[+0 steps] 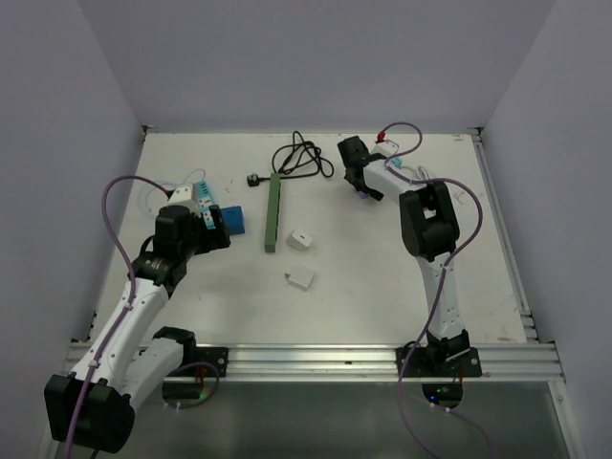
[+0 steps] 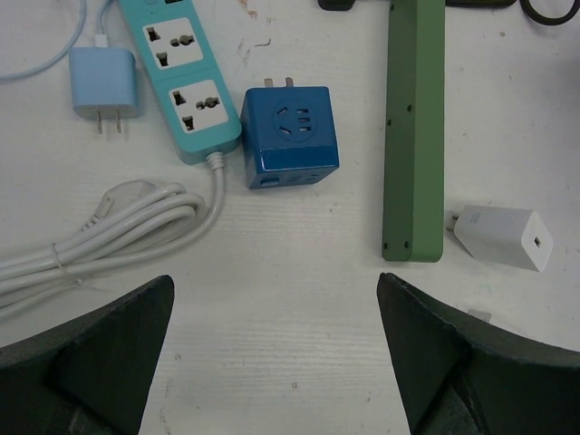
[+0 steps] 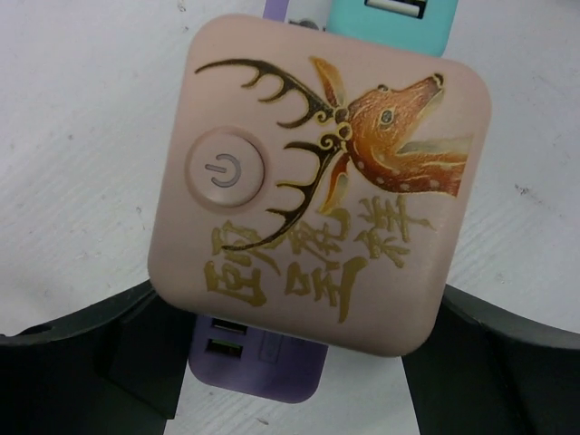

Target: Pull the plug off the socket

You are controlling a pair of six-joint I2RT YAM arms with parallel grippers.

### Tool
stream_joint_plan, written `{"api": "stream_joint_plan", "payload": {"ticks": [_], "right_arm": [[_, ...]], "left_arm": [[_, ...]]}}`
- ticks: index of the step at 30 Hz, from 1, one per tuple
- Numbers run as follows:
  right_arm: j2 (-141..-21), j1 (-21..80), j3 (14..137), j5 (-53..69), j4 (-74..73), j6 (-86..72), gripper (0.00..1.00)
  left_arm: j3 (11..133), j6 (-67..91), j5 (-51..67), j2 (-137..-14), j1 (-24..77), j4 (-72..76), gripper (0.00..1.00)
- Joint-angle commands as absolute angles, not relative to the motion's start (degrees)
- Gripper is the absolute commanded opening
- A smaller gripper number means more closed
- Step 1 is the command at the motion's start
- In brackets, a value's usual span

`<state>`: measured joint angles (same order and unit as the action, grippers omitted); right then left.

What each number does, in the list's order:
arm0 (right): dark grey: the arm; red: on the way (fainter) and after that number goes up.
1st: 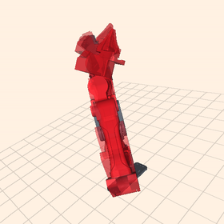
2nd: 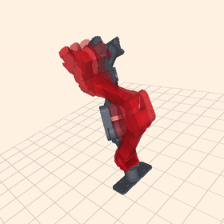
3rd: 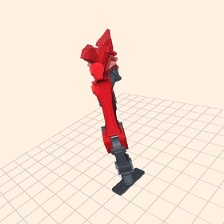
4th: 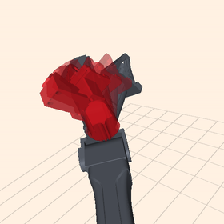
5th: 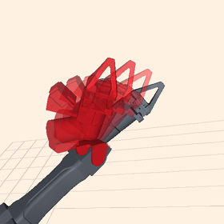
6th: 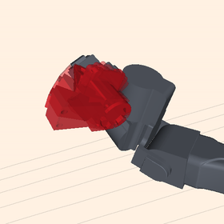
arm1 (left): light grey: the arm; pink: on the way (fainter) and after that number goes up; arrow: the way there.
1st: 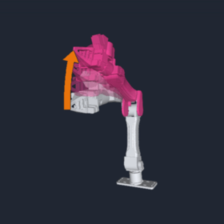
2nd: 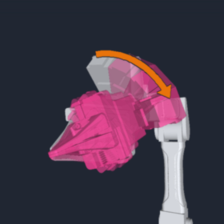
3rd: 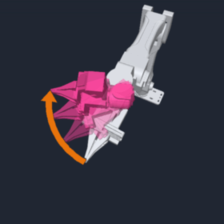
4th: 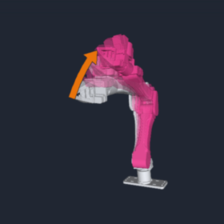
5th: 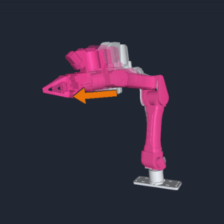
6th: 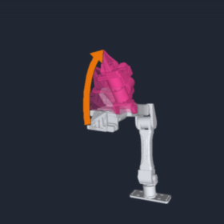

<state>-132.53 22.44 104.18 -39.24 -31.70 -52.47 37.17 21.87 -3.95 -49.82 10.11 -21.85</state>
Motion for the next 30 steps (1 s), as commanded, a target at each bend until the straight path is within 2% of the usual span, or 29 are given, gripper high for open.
{"api": "stream_joint_plan", "payload": {"ticks": [1,7,10,13,16,24,30], "right_arm": [[-132.2,22.4,104.9,-39.7,-32.3,-54.8,0.83],[-127.3,22.4,96.0,-36.1,-29.5,-54.8,0.51],[-123.3,22.5,89.4,-31.8,-27.3,-53.4,0.42],[-118.1,23.5,81.0,-28.5,-22.8,-49.3,0.26],[-112.4,25.2,72.6,-23.5,-18.3,-42.6,0.17],[-97.3,33.9,53.6,-12.6,-14.9,-30.7,0.14],[-90.6,38.0,46.8,-5.6,-13.3,-28.2,0.19]], "left_arm": [[38.3,22.0,-2.6,-49.8,9.5,-19.6,0.97],[38.2,22.0,-2.0,-49.7,9.1,-19.4,0.97],[38.2,22.0,-1.8,-49.7,9.0,-19.3,0.97],[38.2,22.0,-1.2,-49.8,8.8,-19.2,0.97],[38.1,21.9,-0.5,-50.1,8.7,-19.2,0.97],[37.9,21.8,2.2,-51.1,8.7,-19.0,0.97],[37.6,21.8,4.4,-52.0,8.7,-18.8,0.97]]}}
